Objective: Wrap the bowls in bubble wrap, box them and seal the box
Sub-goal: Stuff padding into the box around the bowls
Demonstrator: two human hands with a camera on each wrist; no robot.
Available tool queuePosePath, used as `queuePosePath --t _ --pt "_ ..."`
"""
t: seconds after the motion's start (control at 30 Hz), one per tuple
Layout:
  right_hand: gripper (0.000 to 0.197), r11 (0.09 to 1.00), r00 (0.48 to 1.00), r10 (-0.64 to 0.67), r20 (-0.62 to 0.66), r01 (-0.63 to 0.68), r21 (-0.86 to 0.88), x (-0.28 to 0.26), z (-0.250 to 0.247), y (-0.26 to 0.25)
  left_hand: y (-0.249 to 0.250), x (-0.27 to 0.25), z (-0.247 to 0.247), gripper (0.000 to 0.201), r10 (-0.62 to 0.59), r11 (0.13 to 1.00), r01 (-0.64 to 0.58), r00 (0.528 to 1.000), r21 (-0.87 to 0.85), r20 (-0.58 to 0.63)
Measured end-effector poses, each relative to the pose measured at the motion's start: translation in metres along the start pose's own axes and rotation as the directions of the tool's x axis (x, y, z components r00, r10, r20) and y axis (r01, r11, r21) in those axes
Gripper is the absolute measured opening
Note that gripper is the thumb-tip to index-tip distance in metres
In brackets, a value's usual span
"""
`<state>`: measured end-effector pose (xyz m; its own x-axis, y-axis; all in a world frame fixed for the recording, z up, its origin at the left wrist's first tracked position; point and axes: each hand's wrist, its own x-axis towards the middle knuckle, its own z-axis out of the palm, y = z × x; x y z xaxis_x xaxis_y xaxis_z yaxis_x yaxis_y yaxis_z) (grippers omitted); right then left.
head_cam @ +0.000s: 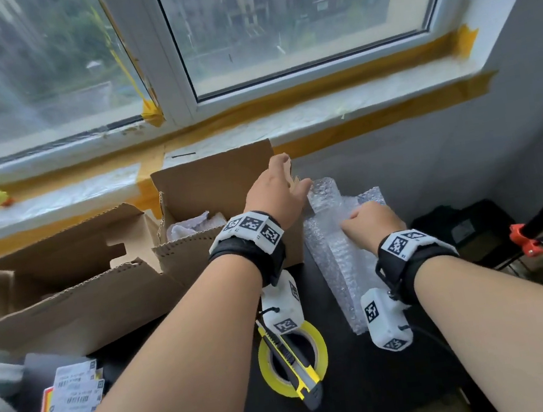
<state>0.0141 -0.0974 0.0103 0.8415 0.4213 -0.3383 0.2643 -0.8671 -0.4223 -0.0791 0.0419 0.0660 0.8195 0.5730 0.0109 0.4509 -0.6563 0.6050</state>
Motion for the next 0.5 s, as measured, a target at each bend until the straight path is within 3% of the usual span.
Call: queuePosePath --t 0.17,0.23,0.3,0.37,0.43,0.5 --pt "0.035 0.978 0.968 -0.061 -0.245 0.107 0.180 -0.009 -0.036 -0.018 0.008 0.000 -0.022 0.036 -0.046 0.999 0.047 0.999 0.008 -0.005" --pt "0.036 0.948 0.946 -0.132 -0.298 0.208 0.241 -0.010 -0.048 -0.030 0.014 0.003 -0.031 0.042 -0.055 0.998 0.055 0.998 -0.039 0.004" --pt "0.034 0.907 0.931 -0.198 -0.307 0.293 0.304 -0.013 -0.056 -0.044 0.020 0.003 -0.040 0.052 -0.073 0.978 0.080 0.996 -0.192 0.043" --pt "0.032 0.857 0.918 -0.246 -0.312 0.356 0.373 -0.018 -0.063 -0.058 0.027 0.001 -0.049 0.057 -0.114 0.892 0.165 0.983 -0.420 0.144" --pt "0.032 0.813 0.909 -0.283 -0.305 0.396 0.427 -0.023 -0.068 -0.069 0.030 -0.002 -0.059 0.040 -0.102 0.823 0.201 0.972 -0.531 0.211" --pt "0.029 0.777 0.909 -0.298 -0.291 0.409 0.478 -0.024 -0.071 -0.079 0.031 -0.004 -0.072 0.010 -0.088 0.826 0.181 0.977 -0.534 0.195"
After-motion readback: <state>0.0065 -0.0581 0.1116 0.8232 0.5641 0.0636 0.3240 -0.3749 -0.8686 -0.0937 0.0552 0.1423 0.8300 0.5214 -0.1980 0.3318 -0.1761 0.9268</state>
